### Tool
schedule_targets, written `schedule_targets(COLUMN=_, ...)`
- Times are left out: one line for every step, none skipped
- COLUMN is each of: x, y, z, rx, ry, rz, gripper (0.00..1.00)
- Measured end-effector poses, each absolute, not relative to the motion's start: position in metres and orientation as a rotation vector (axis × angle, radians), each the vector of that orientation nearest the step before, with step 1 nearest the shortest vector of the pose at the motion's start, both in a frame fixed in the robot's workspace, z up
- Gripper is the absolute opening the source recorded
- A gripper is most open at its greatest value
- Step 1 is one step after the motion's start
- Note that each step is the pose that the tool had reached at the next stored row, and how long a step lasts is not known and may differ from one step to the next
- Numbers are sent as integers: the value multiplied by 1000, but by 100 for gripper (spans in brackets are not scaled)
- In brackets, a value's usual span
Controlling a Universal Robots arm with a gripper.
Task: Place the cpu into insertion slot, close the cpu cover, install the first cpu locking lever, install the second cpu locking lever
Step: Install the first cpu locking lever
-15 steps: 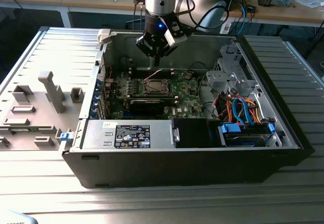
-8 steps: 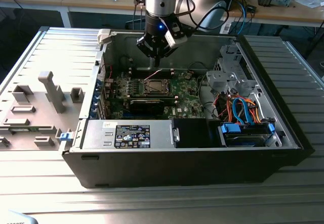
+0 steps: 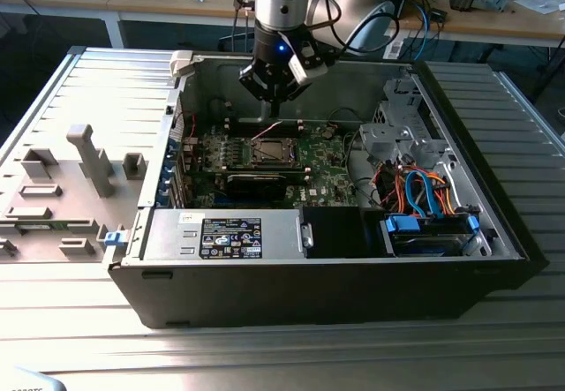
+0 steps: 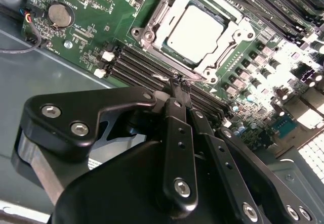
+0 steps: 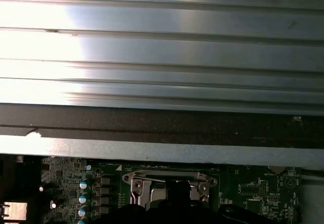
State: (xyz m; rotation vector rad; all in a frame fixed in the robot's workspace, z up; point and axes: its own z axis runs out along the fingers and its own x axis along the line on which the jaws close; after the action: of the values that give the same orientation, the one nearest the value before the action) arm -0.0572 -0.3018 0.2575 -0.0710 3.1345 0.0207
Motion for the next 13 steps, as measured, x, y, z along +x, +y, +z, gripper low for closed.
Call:
schedule_targets(x=-57, y=-302, z=253, rx=-71, ry=3134, rz=21, gripper=11)
schedule_targets(x=-57, y=-302, z=249, rx=-71, ry=3134, rz=21, gripper=11)
schedule_targets(x=-57, y=-302, z=249, rx=-71, ry=3134, rz=21, gripper=11)
schedule_targets(x=-57, y=-302, z=249, rx=-71, ry=3134, rz=21, gripper=11)
schedule_targets(x=-57, y=-302, z=249, rx=-71, ry=3134, rz=21, gripper=11)
schedule_targets(x=-57, y=-302, z=249, rx=-71, ry=3134, rz=21, gripper=11)
schedule_targets(x=-57, y=-302, z=249, rx=-71, ry=3134, rz=21, gripper=11)
schedule_targets(x=-57, y=-302, z=248, rx=-71, ry=3134, rz=21, gripper=11)
schedule_targets(x=-57, y=-302, z=248, rx=-71, ry=3134, rz=21, gripper=11)
schedule_targets(x=-57, y=-302, z=248, rx=-71, ry=3134, rz=21, gripper=11)
schedule_targets(x=-57, y=-302, z=247, rx=-71, ry=3134, rz=21, gripper=11)
schedule_targets(x=-57, y=-302, z=247, rx=-71, ry=3134, rz=21, gripper=11)
schedule_targets(x=-57, y=-302, z=246, rx=-70, ry=3134, rz=21, gripper=11)
